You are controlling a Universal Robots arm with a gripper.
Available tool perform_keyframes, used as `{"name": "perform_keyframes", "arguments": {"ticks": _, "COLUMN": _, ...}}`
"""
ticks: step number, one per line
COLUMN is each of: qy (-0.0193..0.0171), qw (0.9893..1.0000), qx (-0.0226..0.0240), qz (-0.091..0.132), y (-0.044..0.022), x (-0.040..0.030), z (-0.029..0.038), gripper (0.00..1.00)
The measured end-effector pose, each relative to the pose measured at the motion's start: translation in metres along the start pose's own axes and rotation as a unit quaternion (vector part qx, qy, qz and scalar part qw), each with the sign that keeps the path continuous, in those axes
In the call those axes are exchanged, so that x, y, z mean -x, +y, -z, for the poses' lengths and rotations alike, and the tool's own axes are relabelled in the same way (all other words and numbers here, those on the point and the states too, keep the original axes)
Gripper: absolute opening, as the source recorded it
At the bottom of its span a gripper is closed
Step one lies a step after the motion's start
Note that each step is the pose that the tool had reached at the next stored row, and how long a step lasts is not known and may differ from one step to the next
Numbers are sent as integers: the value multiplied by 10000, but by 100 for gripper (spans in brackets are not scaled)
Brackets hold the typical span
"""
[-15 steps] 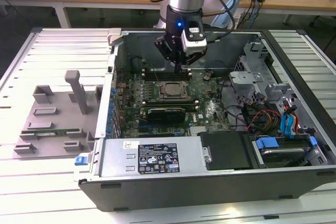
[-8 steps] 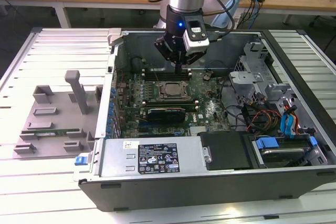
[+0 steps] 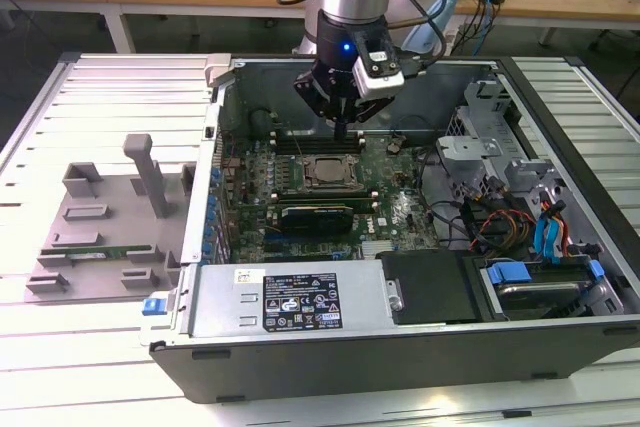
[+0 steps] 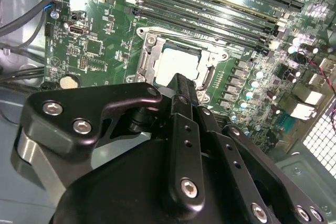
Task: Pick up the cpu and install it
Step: 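Install the first cpu locking lever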
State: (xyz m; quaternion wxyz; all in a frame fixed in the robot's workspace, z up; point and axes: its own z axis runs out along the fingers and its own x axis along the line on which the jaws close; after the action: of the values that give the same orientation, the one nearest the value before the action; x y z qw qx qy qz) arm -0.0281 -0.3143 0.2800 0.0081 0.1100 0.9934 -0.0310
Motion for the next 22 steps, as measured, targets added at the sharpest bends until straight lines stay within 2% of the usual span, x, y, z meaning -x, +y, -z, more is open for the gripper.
{"name": "perform_keyframes", "arguments": {"ticks": 2, "qy": -11, "qw": 9998, "qx": 4, "qz": 186, "y": 0, "x": 0, "z": 0, "gripper": 11}}
{"name": "perform_keyframes", "arguments": {"ticks": 6, "qy": -21, "qw": 9993, "qx": 16, "qz": 379, "y": -1, "x": -1, "z": 1, "gripper": 11}}
{"name": "perform_keyframes", "arguments": {"ticks": 7, "qy": 2, "qw": 9990, "qx": 156, "qz": 424, "y": 0, "x": 0, "z": 0, "gripper": 11}}
{"name": "perform_keyframes", "arguments": {"ticks": 8, "qy": -1, "qw": 9979, "qx": 193, "qz": 618, "y": 1, "x": 0, "z": -1, "gripper": 11}}
{"name": "perform_keyframes", "arguments": {"ticks": 10, "qy": -9, "qw": 9967, "qx": 189, "qz": 790, "y": 0, "x": 0, "z": 0, "gripper": 11}}
{"name": "perform_keyframes", "arguments": {"ticks": 11, "qy": -18, "qw": 9950, "qx": 182, "qz": 983, "y": -1, "x": 0, "z": 0, "gripper": 11}}
{"name": "perform_keyframes", "arguments": {"ticks": 14, "qy": -19, "qw": 9949, "qx": 183, "qz": 988, "y": -4, "x": -20, "z": -1, "gripper": 11}}
{"name": "perform_keyframes", "arguments": {"ticks": 17, "qy": -19, "qw": 9949, "qx": 182, "qz": 988, "y": -24, "x": -106, "z": 0, "gripper": 11}}
{"name": "perform_keyframes", "arguments": {"ticks": 18, "qy": -19, "qw": 9949, "qx": 182, "qz": 988, "y": -35, "x": -157, "z": 1, "gripper": 11}}
{"name": "perform_keyframes", "arguments": {"ticks": 22, "qy": -19, "qw": 9949, "qx": 182, "qz": 988, "y": -55, "x": -245, "z": 1, "gripper": 11}}
